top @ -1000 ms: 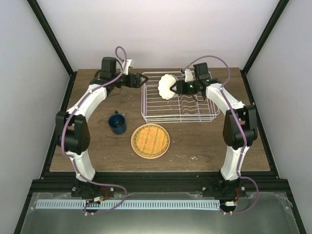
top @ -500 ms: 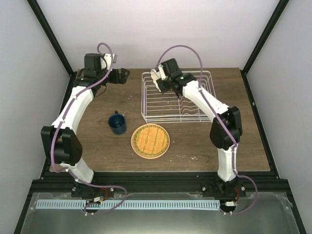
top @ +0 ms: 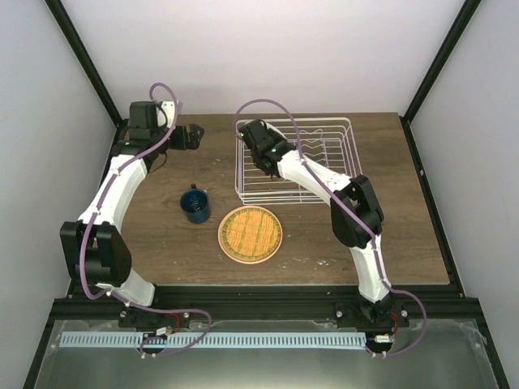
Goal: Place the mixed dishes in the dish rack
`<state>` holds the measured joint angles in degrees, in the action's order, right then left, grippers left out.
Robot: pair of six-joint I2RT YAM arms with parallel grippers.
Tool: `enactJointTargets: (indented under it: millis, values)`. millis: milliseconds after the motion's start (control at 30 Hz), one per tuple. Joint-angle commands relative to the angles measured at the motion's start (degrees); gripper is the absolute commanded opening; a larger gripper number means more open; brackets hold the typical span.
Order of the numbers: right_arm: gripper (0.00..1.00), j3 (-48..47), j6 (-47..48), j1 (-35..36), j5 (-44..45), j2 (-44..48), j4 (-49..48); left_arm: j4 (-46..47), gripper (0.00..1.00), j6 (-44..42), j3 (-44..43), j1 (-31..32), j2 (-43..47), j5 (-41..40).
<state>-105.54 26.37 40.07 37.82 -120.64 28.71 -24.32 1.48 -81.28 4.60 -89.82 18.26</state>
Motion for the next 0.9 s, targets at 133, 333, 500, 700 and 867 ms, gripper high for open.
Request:
enactJointTargets:
  millis: [133,333,500,700,867]
  values:
    - [0.18,6.42,15.84,0.84,12.42,0.02,-18.67,3.81,1.0,1.34,3.38,-1.57,3.34,2.07]
    - [0.18,9.39,19.32,1.04,12.07,-1.14,-22.21,4.43,1.0,1.68,4.96,-2.22,3.95,3.08]
    - [0.17,9.5,21.0,1.16,12.22,-3.3,-24.54,4.41,1.0,1.69,5.05,-2.32,3.77,3.7]
    - [0.17,9.84,23.63,1.15,12.57,-5.76,-28.61,4.12,1.0,1.61,4.4,-2.41,3.34,4.14]
    - [0.17,10.32,23.64,1.39,11.24,-6.34,-28.67,3.86,1.0,1.6,4.12,-2.4,3.17,3.96]
